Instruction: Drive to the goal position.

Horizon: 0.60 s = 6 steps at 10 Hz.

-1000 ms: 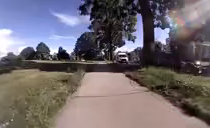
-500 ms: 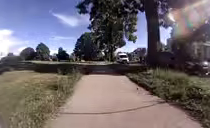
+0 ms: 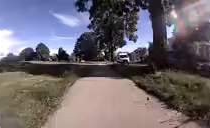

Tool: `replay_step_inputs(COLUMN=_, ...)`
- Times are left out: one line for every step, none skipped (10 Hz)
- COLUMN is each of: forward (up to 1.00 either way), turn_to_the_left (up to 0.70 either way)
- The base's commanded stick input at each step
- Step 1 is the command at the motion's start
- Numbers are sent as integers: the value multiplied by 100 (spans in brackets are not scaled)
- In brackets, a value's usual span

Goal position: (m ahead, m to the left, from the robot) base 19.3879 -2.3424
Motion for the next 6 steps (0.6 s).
replay_step_inputs(forward=100, turn_to_the_left=0)
replay_step_inputs(forward=100, turn_to_the_left=0)
replay_step_inputs(forward=100, turn_to_the_left=0)
replay_step_inputs(forward=100, turn_to_the_left=0)
replay_step_inputs(forward=100, turn_to_the_left=0)
replay_step_inputs(forward=100, turn_to_the_left=0)
